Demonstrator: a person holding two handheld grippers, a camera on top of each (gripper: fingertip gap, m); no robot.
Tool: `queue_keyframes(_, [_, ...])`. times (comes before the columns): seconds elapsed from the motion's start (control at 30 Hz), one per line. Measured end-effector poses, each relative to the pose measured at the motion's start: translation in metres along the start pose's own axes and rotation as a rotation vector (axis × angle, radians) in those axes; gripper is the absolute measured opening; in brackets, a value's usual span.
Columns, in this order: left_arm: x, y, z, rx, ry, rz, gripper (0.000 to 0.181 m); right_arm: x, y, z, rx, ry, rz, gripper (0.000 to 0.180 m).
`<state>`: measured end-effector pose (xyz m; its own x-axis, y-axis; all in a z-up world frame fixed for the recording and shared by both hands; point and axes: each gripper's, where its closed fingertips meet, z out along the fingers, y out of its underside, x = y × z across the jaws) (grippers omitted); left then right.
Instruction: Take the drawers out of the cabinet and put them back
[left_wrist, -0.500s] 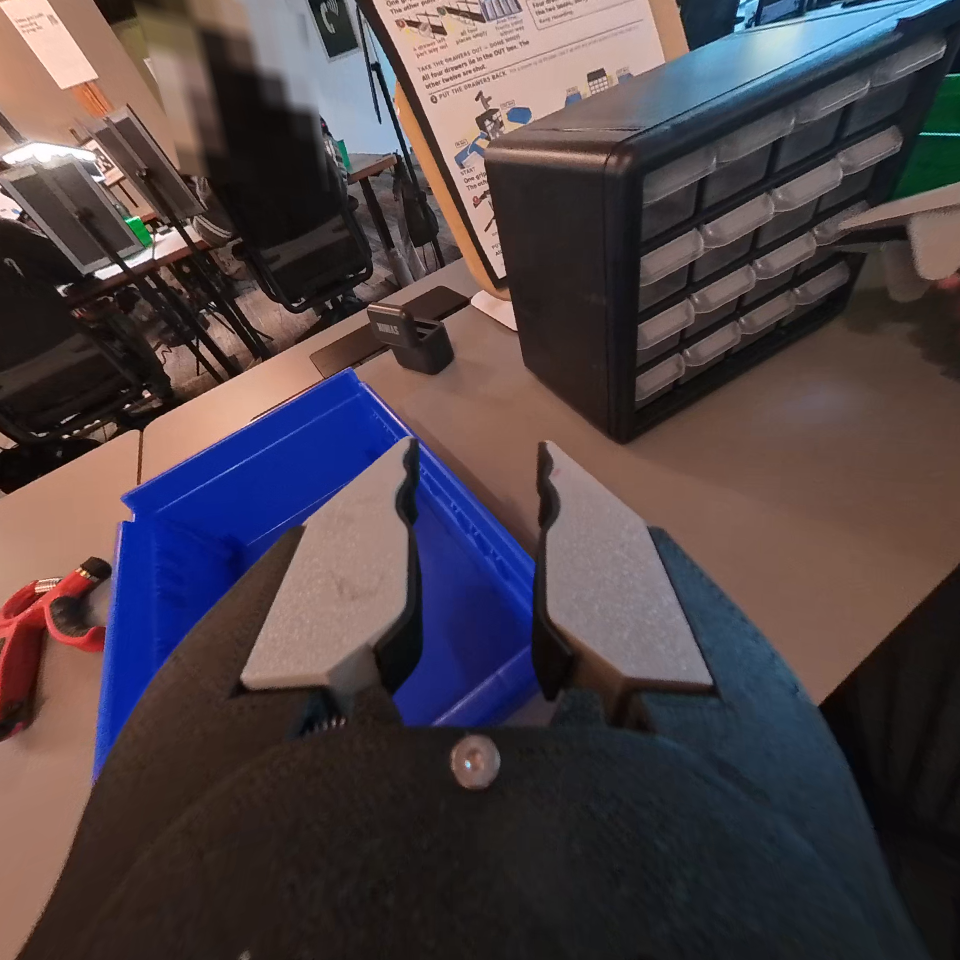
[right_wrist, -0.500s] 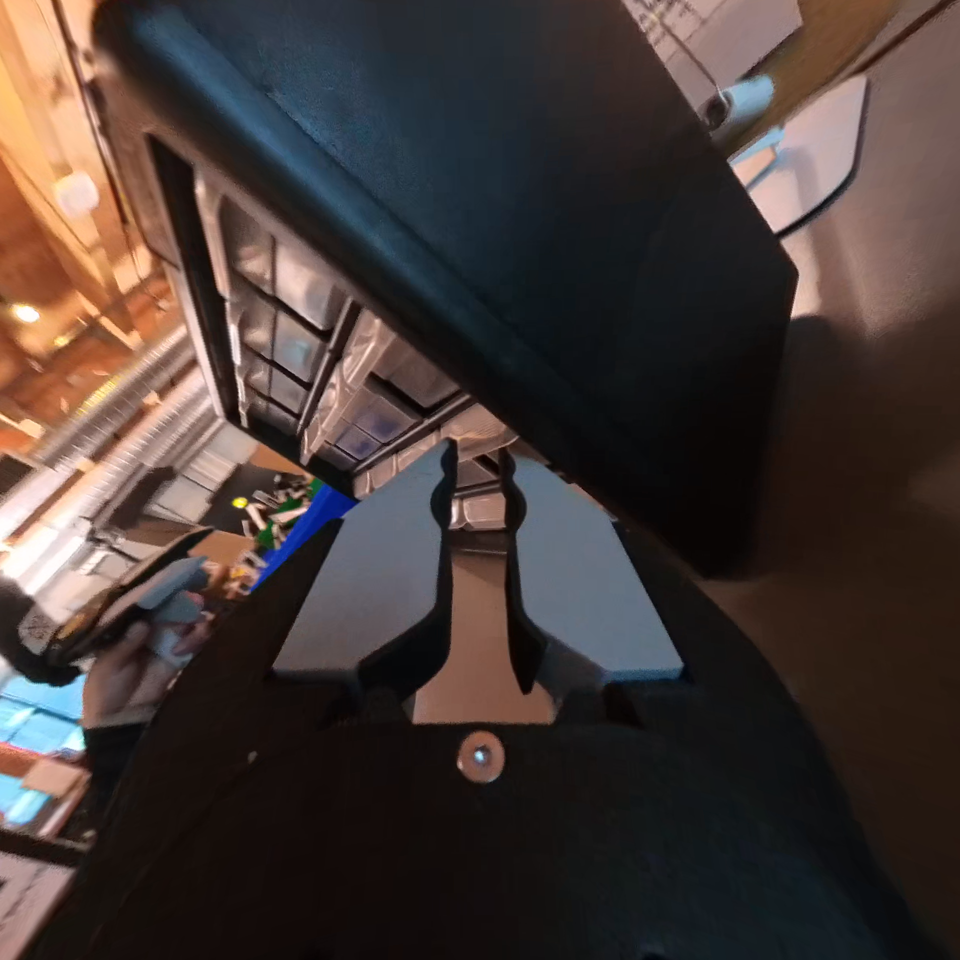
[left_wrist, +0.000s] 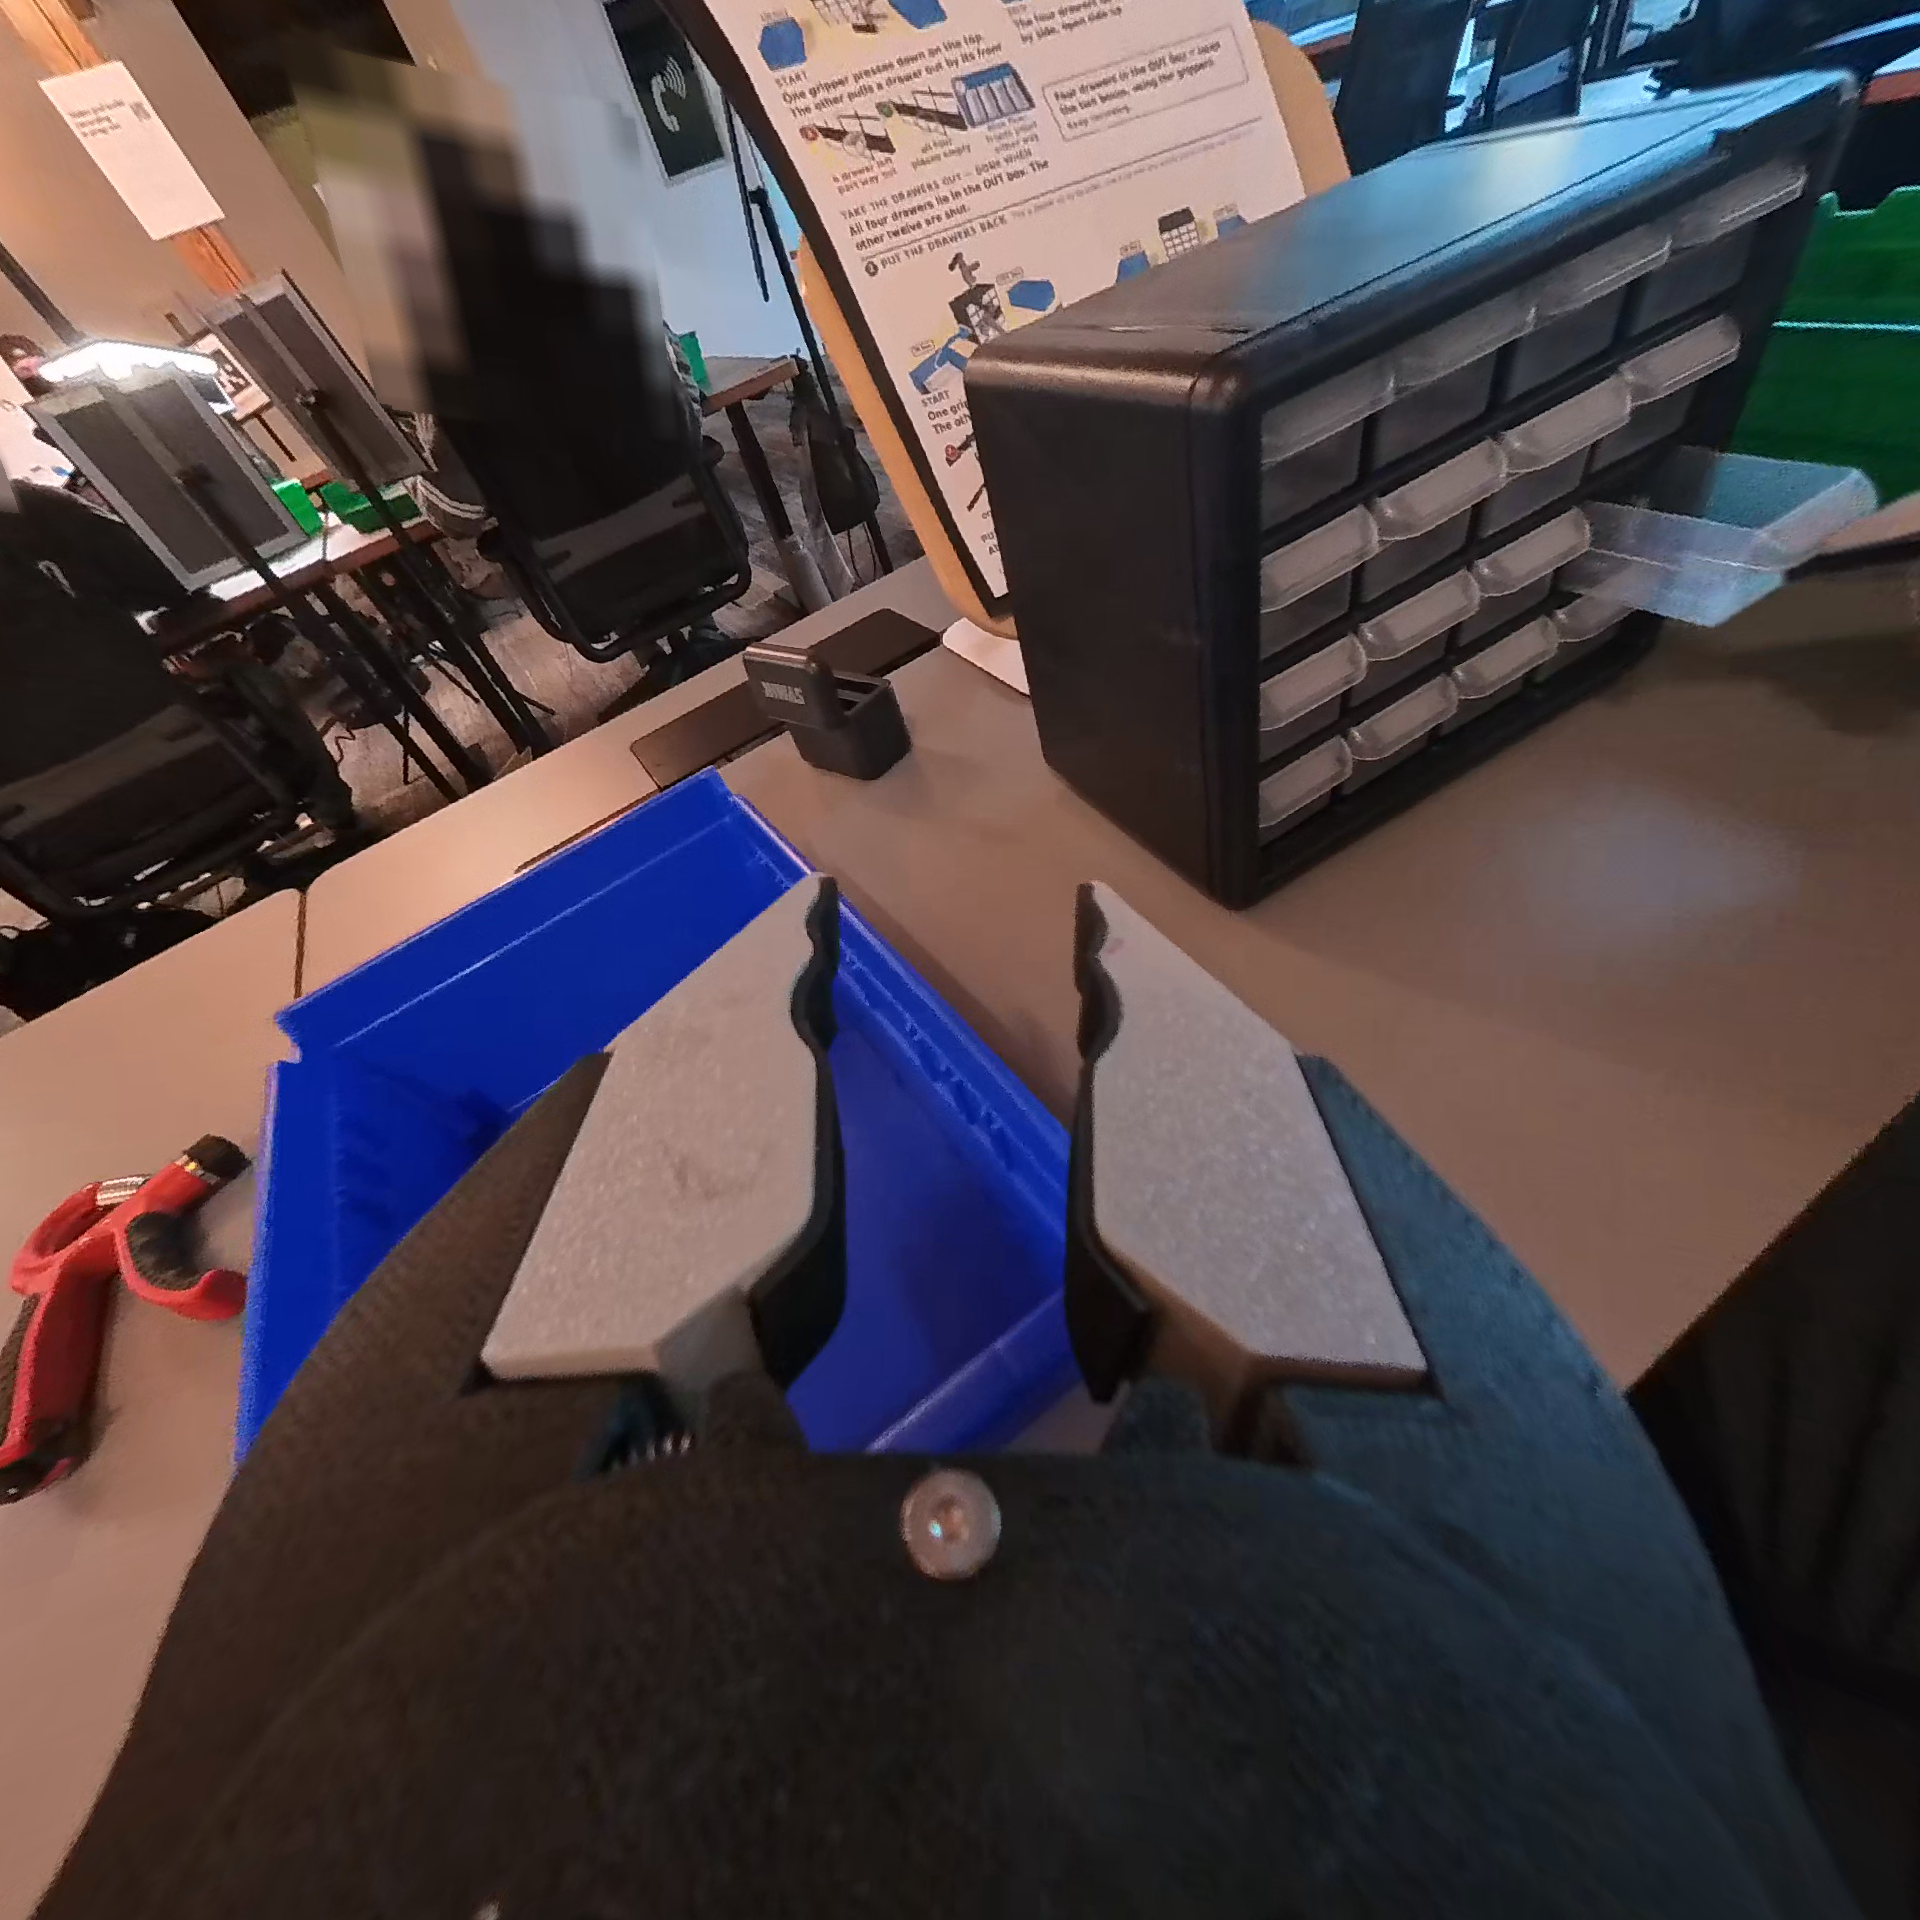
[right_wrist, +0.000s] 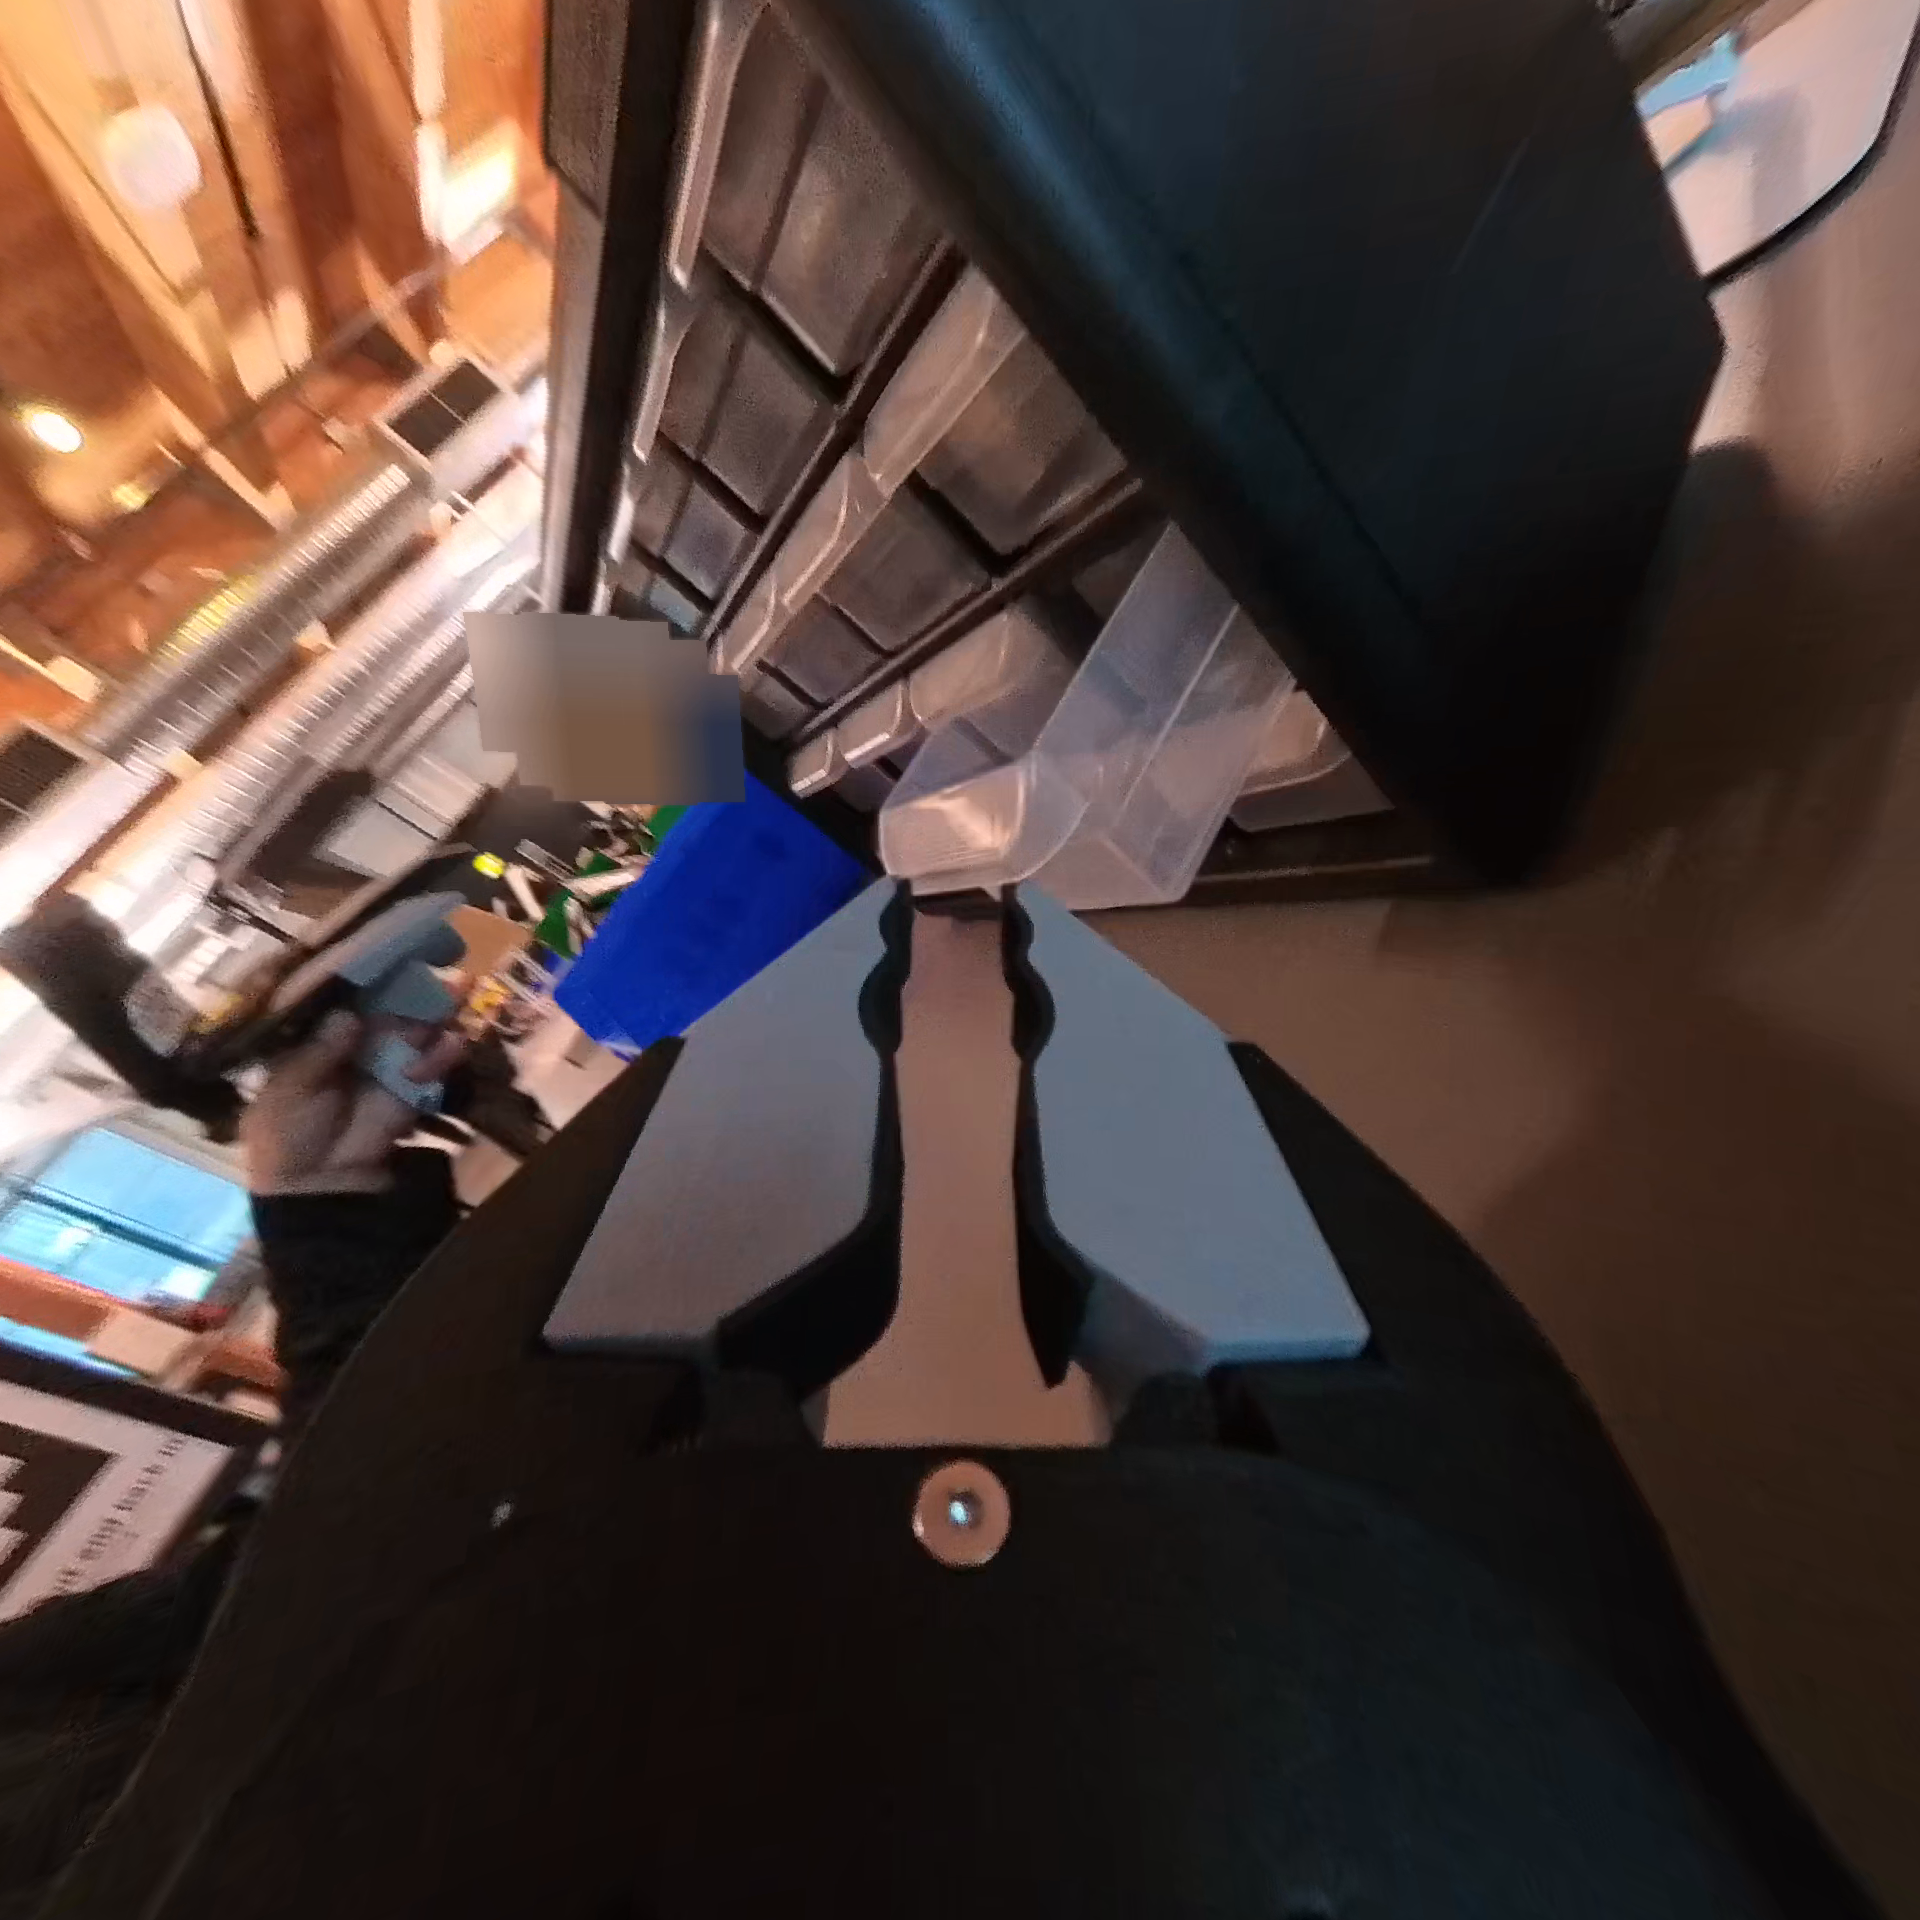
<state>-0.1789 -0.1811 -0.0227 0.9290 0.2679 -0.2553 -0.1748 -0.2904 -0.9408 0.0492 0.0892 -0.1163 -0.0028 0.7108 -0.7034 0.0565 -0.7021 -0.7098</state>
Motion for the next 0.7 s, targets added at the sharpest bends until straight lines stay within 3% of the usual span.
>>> queue_keyframes(0.07, [0.0, -0.001, -0.002, 0.005, -0.002, -0.001, 0.043, 0.003, 0.004, -0.004, -0.044, 0.06, -0.084, 0.032])
queue_keyframes(0.23, [-0.001, -0.001, -0.003, 0.004, -0.006, -0.012, 0.043, 0.016, 0.008, -0.019, -0.206, 0.265, -0.377, 0.059])
queue_keyframes(0.37, [0.002, 0.001, 0.0, -0.005, 0.001, -0.008, 0.043, 0.007, 0.004, -0.027, -0.348, 0.28, -0.546, 0.044])
queue_keyframes(0.4, [0.002, 0.001, 0.001, -0.008, 0.002, -0.005, 0.043, 0.009, -0.002, -0.03, -0.365, 0.319, -0.602, 0.052])
queue_keyframes(0.7, [0.005, 0.005, 0.005, -0.025, 0.003, 0.001, 0.043, -0.011, -0.023, -0.009, -0.522, 0.339, -1.13, 0.057])
